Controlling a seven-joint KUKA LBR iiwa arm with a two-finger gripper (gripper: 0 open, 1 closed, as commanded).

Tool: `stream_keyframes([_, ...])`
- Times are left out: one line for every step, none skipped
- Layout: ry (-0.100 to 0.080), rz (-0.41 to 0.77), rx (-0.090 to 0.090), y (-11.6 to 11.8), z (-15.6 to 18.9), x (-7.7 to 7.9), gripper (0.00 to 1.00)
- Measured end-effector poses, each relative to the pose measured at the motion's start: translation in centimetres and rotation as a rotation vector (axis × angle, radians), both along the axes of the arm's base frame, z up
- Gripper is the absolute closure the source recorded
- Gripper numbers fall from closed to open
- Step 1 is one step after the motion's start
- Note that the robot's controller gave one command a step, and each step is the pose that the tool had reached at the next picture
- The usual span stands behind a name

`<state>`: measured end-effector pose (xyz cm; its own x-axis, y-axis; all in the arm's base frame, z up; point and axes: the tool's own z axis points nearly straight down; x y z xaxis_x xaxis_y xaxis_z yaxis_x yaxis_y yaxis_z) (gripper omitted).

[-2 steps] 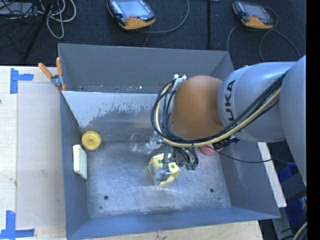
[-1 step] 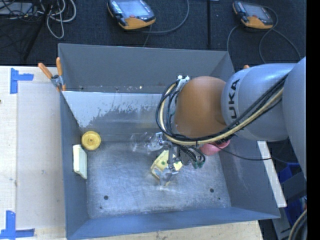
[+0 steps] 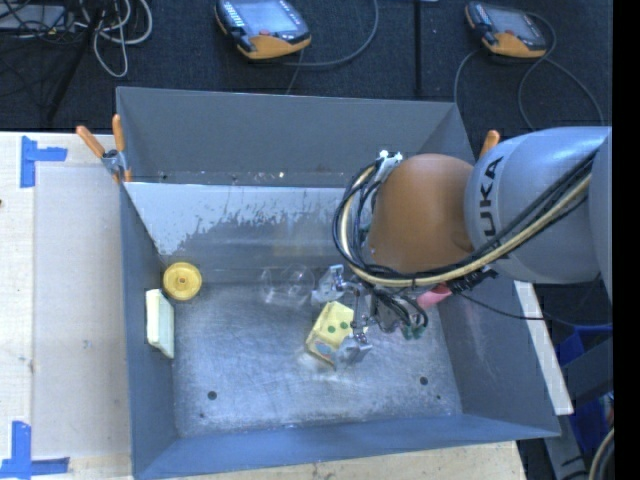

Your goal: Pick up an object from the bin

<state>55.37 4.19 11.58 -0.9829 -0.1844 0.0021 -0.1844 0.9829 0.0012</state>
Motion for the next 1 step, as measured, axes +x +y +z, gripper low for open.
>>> stream_keyframes([-0.007, 0.105, 0.002, -1.36, -3.35, 1.59, 0.0])
